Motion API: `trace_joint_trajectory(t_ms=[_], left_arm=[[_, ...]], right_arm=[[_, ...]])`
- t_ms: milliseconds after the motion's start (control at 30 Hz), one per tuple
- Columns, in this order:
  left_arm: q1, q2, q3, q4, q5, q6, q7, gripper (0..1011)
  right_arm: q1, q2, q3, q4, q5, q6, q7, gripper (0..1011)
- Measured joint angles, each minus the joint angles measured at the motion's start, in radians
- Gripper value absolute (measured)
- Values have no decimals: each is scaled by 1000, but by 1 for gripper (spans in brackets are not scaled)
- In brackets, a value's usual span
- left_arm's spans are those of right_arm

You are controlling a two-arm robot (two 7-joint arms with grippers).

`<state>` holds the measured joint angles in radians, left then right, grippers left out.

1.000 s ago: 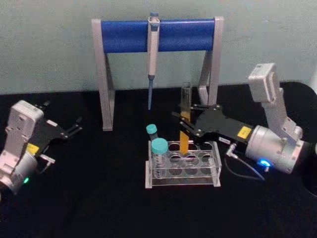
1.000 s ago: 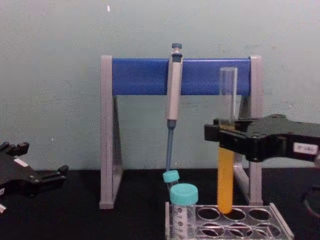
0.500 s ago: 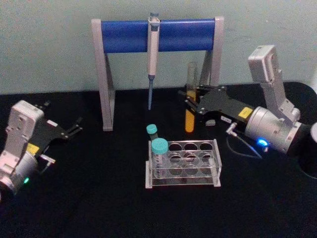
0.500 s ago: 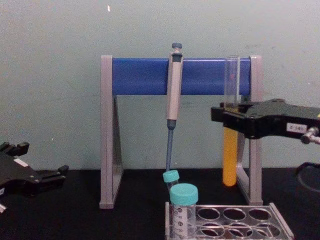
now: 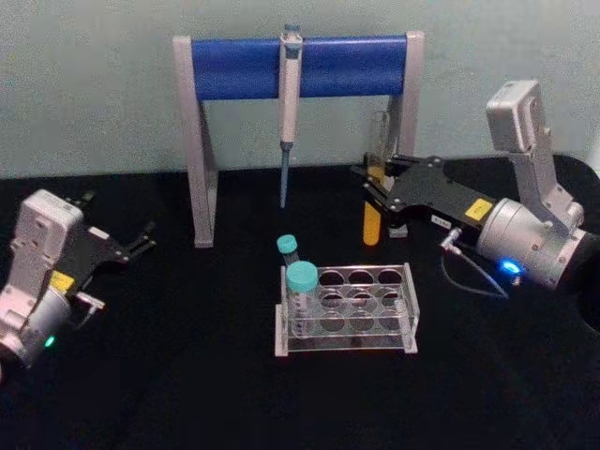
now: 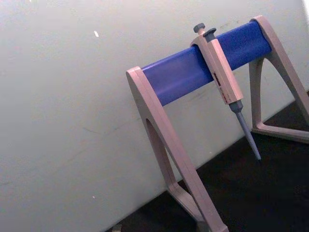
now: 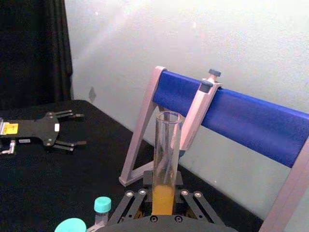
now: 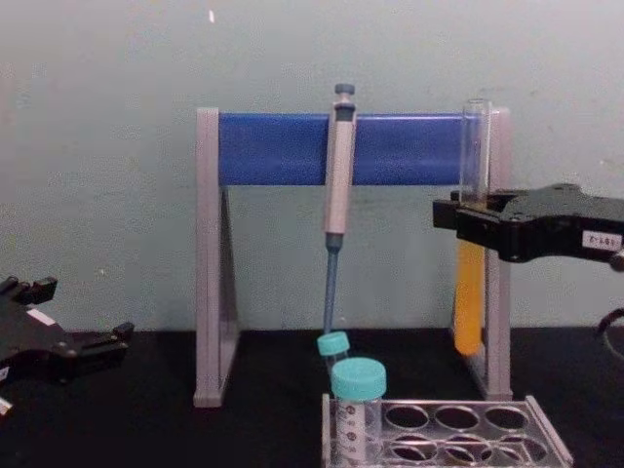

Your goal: Pick up the test tube from the test tube rack, shake it, then place it back into the test tube rack.

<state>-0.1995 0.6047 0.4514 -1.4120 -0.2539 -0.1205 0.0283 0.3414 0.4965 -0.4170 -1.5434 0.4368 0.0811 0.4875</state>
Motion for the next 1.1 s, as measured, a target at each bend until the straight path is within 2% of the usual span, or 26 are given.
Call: trace_joint_trajectory(t_ms=[833,1100], left_arm=[[0,0,0,0,0,0,0,1001],[0,0,0,0,0,0,0,1001]], right_arm=[[-6,-13,5,4,0,-6,-4,232],[-15,-20,18,5,24,-9,-6,232]])
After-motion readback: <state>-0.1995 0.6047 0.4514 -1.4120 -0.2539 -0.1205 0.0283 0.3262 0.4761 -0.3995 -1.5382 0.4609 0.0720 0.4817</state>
